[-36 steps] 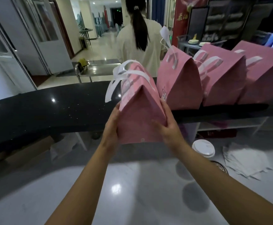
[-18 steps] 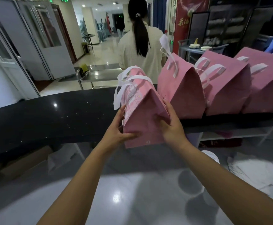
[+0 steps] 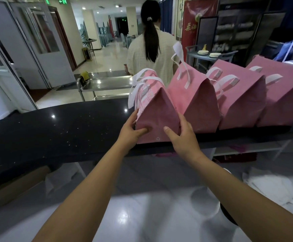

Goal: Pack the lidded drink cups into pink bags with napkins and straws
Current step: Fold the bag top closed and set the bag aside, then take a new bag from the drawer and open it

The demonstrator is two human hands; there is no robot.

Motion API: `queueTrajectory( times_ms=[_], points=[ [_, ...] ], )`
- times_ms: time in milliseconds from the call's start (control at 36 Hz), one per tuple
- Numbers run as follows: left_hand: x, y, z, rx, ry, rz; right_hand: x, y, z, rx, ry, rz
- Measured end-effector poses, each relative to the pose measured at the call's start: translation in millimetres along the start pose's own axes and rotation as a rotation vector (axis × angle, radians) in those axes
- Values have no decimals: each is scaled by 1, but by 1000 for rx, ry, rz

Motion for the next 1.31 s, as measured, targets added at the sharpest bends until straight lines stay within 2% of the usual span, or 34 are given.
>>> queueTrajectory(
  times_ms=[222, 361, 444, 611, 778, 944, 1111, 1222, 1306],
  points=[
    [-3, -4, 20, -28, 30, 33, -5, 7, 6, 17, 61, -146],
    [-6, -2, 13, -68, 26, 89, -12, 13, -4, -35, 171, -513],
    [-6, -7, -5, -83, 3, 186, -16, 13, -13, -56, 209, -607],
    [-12, -18, -67, -15, -77, 365, -20, 21, -40, -72, 260, -561],
    [-30, -14, -164, -69, -151, 404, -7, 32, -78, -151, 333, -373],
    [-21, 32, -308, -352, -466, 374, 26, 32, -153, -197, 630, -261],
    [6, 82, -471, -589, -845, 287, 64, 21, -262, -142, 1044, -37],
    [46, 78, -573, -738, -1123, 208, 86, 23, -336, -153, 1368, 57],
    [83, 65, -638, -858, -1296, 151, 99, 34, -380, -163, 1535, 109]
  ],
)
Point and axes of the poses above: each hand's wrist, its own z-axis towards the middle knuckle, its own x-axis out of the palm, y = z × x, the point moved 1 cm from there along z, towards the middle knuckle, and after that the axes turned 5 degrees about -x, right-handed, at the moved point
